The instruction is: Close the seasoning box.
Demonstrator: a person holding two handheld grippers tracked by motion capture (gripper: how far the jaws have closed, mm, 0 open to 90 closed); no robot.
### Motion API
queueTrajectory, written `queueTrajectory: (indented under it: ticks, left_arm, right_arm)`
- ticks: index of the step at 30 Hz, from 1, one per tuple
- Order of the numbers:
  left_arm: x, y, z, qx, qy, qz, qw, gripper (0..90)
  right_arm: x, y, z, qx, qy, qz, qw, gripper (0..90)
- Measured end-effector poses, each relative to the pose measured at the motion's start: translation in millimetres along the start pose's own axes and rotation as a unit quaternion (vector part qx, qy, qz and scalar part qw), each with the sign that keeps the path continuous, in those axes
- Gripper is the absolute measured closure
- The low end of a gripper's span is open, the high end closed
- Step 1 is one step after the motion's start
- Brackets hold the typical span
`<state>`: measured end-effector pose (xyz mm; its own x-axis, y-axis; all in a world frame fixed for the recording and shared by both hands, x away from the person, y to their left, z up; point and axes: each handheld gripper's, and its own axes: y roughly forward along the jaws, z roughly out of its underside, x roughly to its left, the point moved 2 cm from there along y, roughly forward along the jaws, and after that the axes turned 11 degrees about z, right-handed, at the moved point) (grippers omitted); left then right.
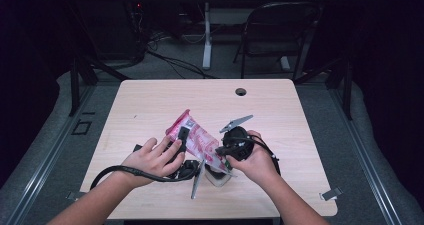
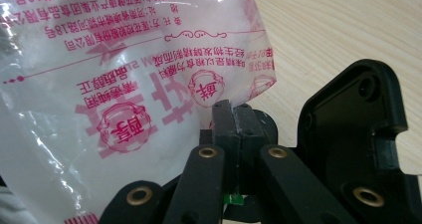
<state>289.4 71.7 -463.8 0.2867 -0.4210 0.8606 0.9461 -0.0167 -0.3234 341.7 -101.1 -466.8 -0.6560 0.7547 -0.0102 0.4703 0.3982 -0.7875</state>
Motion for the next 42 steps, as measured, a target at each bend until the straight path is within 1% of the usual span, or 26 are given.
queueTrajectory:
  ticks: [1,3,4,5,6,7,20,21,32,35,39,42]
  left_arm:
    - [0.5,-0.3,-0.1,0.001,0.0,0.006,1.0,82.9]
    - [0.6,-0.4,-0.2,0.001,0.0,0.006,1.0,83.0]
    - [0.5,-0.2,-0.4,0.0,0.0,0.003,1.0,83.0]
    - [0.8,-0.3,-0.4,0.0,0.001,0.005,1.0,83.0]
    - [0.3,0.1,-0.3,-0.003,-0.002,0.001,1.0,83.0]
    - [0.7,-0.5,-0.2,0.0,0.001,0.001,1.0,83.0]
    - [2.3,-0.9,-1.3,-0.006,-0.002,-0.003,1.0,83.2]
    - [2.6,-1.4,-1.4,-0.003,0.0,-0.003,1.0,83.2]
    - [2.4,-1.1,-1.4,-0.004,-0.003,0.0,1.0,83.3]
    - [1.2,-0.4,-0.9,-0.007,-0.008,0.002,0.9999,83.4]
    - [0.4,-0.6,-0.5,-0.004,-0.006,0.002,1.0,83.4]
    - [0.0,-0.3,0.1,-0.007,-0.012,0.003,0.9999,83.5]
  right_arm:
    - [0.0,-0.1,0.0,0.0,0.0,0.0,1.0,90.0]
    - [0.2,-0.2,0.1,-0.001,0.001,0.001,1.0,90.0]
    - [0.2,-0.2,0.1,-0.001,0.001,0.001,1.0,90.0]
    - [0.1,-0.2,0.1,-0.001,0.001,0.001,1.0,90.0]
    - [0.1,-0.2,0.1,-0.001,0.001,0.001,1.0,90.0]
    - [0.0,-0.3,0.1,-0.001,0.001,0.001,1.0,90.0]
    - [0.0,-0.7,0.0,-0.001,0.001,0.001,1.0,90.0]
    - [-0.1,-0.7,0.1,-0.001,0.001,0.001,1.0,90.0]
    - [-0.1,-0.8,0.1,-0.001,0.001,0.002,1.0,90.0]
    - [0.2,-0.7,0.0,-0.002,0.001,0.002,1.0,90.0]
    - [0.9,-0.4,-0.1,-0.001,0.003,0.003,1.0,90.0]
    - [1.0,-0.4,-0.3,-0.002,0.001,0.002,1.0,90.0]
